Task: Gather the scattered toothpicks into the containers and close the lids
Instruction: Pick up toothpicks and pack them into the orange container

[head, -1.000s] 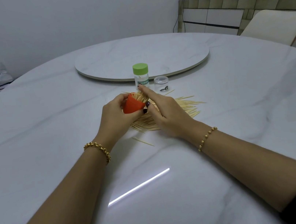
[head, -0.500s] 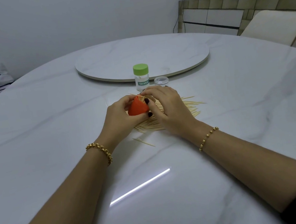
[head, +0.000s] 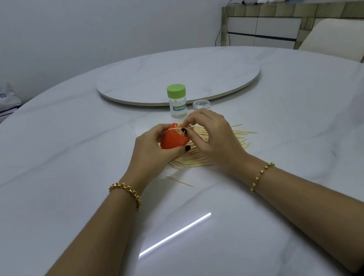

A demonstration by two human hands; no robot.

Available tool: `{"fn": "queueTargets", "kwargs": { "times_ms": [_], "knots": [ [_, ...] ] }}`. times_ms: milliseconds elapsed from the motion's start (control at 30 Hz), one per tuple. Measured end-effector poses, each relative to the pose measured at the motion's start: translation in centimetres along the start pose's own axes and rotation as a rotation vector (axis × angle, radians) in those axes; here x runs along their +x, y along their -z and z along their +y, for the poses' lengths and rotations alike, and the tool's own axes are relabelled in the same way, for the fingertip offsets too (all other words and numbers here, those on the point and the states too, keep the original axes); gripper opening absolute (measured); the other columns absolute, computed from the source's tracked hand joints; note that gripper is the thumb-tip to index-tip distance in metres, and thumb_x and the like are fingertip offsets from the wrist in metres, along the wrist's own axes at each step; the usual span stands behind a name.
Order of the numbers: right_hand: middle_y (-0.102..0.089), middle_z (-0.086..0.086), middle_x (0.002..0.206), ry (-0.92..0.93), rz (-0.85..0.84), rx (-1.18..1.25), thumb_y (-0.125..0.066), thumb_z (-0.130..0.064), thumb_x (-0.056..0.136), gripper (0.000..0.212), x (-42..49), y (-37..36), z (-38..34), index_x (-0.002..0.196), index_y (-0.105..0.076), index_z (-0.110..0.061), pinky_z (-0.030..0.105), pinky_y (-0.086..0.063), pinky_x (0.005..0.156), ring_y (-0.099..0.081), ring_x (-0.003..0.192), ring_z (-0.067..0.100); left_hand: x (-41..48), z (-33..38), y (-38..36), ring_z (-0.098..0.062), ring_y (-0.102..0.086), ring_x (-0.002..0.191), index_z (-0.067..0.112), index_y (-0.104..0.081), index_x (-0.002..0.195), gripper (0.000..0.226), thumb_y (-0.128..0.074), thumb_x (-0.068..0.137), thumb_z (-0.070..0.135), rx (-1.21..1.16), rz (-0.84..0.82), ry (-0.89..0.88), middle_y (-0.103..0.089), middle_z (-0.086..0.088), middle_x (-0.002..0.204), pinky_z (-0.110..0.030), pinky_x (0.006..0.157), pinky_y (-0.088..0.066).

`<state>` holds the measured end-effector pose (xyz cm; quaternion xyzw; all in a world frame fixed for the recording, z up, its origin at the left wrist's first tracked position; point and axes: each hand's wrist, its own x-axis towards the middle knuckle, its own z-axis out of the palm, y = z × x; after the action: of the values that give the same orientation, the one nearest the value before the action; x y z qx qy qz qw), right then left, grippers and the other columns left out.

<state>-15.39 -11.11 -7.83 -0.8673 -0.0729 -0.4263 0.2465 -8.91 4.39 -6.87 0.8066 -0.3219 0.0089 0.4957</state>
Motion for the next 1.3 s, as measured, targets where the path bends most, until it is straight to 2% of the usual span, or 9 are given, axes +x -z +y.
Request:
{"fn": "queueTargets", "kwargs": {
  "times_ms": [133, 267, 400, 633, 800, 900, 1033, 1100, 1300],
  "knots": [
    [-0.064, -0.002, 0.090, -0.004, 0.033, 0.058, -0.060, -0.011, 0.087, 0.005, 0.0, 0.2, -0.3, 0.090, -0.063, -0.013, 0.044, -0.047, 0.077, -0.059, 0.086, 0.016, 0.1, 0.0, 0.1, 0.002, -0.059, 0.095, 0.022, -0.063, 0.117, 0.054, -0.085, 0.067, 0.025, -0.020, -0.002, 0.006, -0.065, 0.010, 0.103, -0.003, 0.074, -0.045],
    [-0.067, -0.001, 0.093, 0.002, 0.073, 0.086, -0.059, -0.009, 0.088, 0.009, 0.0, 0.6, -0.4, 0.094, -0.065, -0.009, 0.038, -0.049, 0.080, -0.059, 0.090, 0.012, 0.0, 0.1, 0.2, 0.006, -0.057, 0.096, 0.023, -0.063, 0.116, 0.054, -0.085, 0.067, 0.025, -0.040, -0.008, 0.009, -0.065, 0.011, 0.105, -0.001, 0.074, -0.044],
    [-0.067, -0.003, 0.094, -0.005, 0.088, 0.087, -0.057, -0.012, 0.089, 0.011, -0.1, 0.6, -0.4, 0.095, -0.065, -0.010, 0.038, -0.049, 0.080, -0.060, 0.090, 0.013, -0.1, 0.2, 0.1, 0.005, -0.058, 0.096, 0.027, -0.062, 0.113, 0.051, -0.085, 0.068, 0.026, -0.048, -0.014, 0.008, -0.064, 0.015, 0.102, 0.000, 0.072, -0.043],
    [-0.065, -0.008, 0.089, -0.026, 0.106, 0.089, -0.058, -0.008, 0.088, 0.008, 0.0, 1.0, -0.5, 0.093, -0.064, -0.011, 0.040, -0.050, 0.076, -0.061, 0.084, 0.014, 0.1, 0.0, 0.0, -0.005, -0.059, 0.104, 0.021, -0.061, 0.122, 0.058, -0.084, 0.069, 0.027, -0.038, -0.027, -0.001, -0.065, 0.008, 0.111, -0.007, 0.074, -0.047],
    [-0.064, -0.008, 0.087, -0.033, 0.131, 0.069, -0.058, -0.008, 0.088, 0.008, 0.0, 1.0, -0.7, 0.093, -0.063, -0.012, 0.038, -0.051, 0.074, -0.061, 0.081, 0.014, -0.2, 0.5, -0.1, 0.003, -0.058, 0.098, 0.025, -0.062, 0.116, 0.052, -0.084, 0.069, 0.025, -0.056, -0.044, -0.012, -0.064, 0.013, 0.104, -0.001, 0.071, -0.044],
    [-0.065, -0.003, 0.088, -0.040, 0.141, 0.051, -0.057, -0.004, 0.088, 0.010, -0.1, 1.1, -0.5, 0.094, -0.063, -0.010, 0.032, -0.049, 0.075, -0.060, 0.083, 0.015, -0.3, 0.6, -0.3, 0.006, -0.057, 0.097, 0.026, -0.062, 0.115, 0.051, -0.084, 0.068, 0.024, -0.058, -0.047, -0.021, -0.065, 0.013, 0.103, -0.001, 0.073, -0.043],
    [-0.066, 0.002, 0.093, -0.045, 0.174, 0.007, -0.055, 0.002, 0.087, 0.016, 0.0, 1.2, -0.1, 0.096, -0.064, -0.007, 0.013, -0.043, 0.080, -0.057, 0.089, 0.013, -0.1, 0.4, -0.2, -0.002, -0.059, 0.101, 0.024, -0.063, 0.117, 0.055, -0.085, 0.067, 0.027, -0.057, -0.032, -0.014, -0.065, 0.009, 0.107, -0.002, 0.075, -0.044],
    [-0.066, 0.003, 0.095, -0.058, 0.183, -0.012, -0.055, 0.003, 0.087, 0.017, 0.1, 1.3, 0.3, 0.097, -0.064, -0.007, 0.008, -0.039, 0.081, -0.055, 0.090, 0.011, 0.0, 0.3, -0.1, -0.005, -0.059, 0.104, 0.022, -0.062, 0.119, 0.057, -0.085, 0.067, 0.028, -0.058, -0.028, -0.004, -0.065, 0.008, 0.110, -0.004, 0.073, -0.046],
    [-0.065, 0.003, 0.096, -0.048, 0.174, -0.054, -0.049, 0.009, 0.085, 0.024, 0.0, 1.5, 0.9, 0.095, -0.064, -0.007, 0.017, -0.044, 0.084, -0.058, 0.096, 0.016, 0.3, 0.1, 0.1, -0.010, -0.057, 0.110, 0.020, -0.059, 0.126, 0.063, -0.084, 0.068, 0.031, -0.035, -0.014, 0.004, -0.063, 0.005, 0.117, -0.007, 0.074, -0.045]
  ]
}}
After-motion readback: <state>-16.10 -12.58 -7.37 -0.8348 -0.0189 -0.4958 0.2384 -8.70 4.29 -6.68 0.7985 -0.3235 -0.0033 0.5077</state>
